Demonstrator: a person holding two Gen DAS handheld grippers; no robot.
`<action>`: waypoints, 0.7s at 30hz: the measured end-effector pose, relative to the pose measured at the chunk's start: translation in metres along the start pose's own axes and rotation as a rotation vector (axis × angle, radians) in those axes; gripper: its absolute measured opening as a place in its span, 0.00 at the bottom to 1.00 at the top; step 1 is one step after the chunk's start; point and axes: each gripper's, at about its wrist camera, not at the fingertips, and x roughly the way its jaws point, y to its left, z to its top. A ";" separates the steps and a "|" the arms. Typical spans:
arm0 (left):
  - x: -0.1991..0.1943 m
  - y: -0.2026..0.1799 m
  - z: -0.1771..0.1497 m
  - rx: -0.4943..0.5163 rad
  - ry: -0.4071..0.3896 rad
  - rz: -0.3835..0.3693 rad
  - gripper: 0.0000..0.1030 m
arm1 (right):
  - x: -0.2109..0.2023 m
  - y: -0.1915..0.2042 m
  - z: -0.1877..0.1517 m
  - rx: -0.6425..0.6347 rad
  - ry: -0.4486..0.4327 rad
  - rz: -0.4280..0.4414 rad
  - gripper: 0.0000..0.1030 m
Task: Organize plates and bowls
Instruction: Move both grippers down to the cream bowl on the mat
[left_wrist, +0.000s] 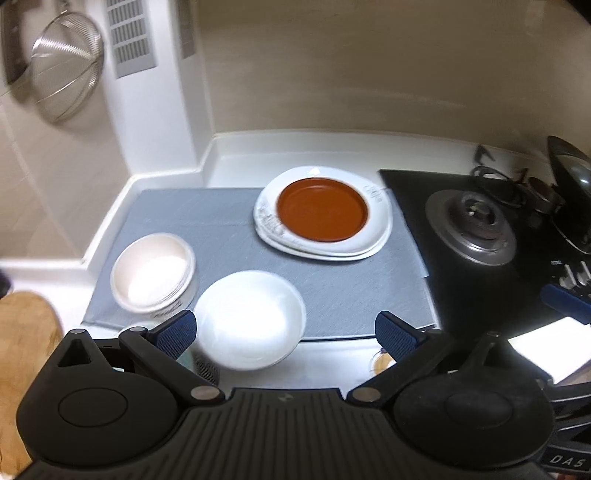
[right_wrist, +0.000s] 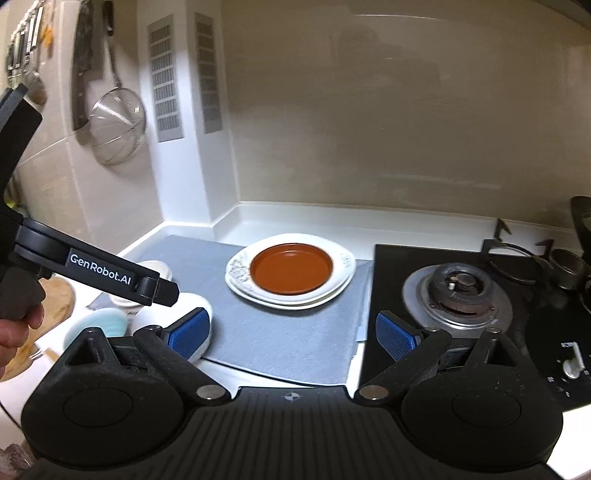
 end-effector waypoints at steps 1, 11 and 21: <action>-0.001 0.001 -0.002 -0.005 0.002 0.010 1.00 | 0.001 0.000 0.000 -0.004 -0.001 0.010 0.94; 0.000 0.013 0.011 0.006 0.008 0.052 1.00 | 0.013 0.002 0.007 -0.003 -0.014 0.045 0.94; 0.004 0.039 0.014 -0.029 0.023 0.098 1.00 | 0.031 0.010 0.011 0.010 0.010 0.064 0.94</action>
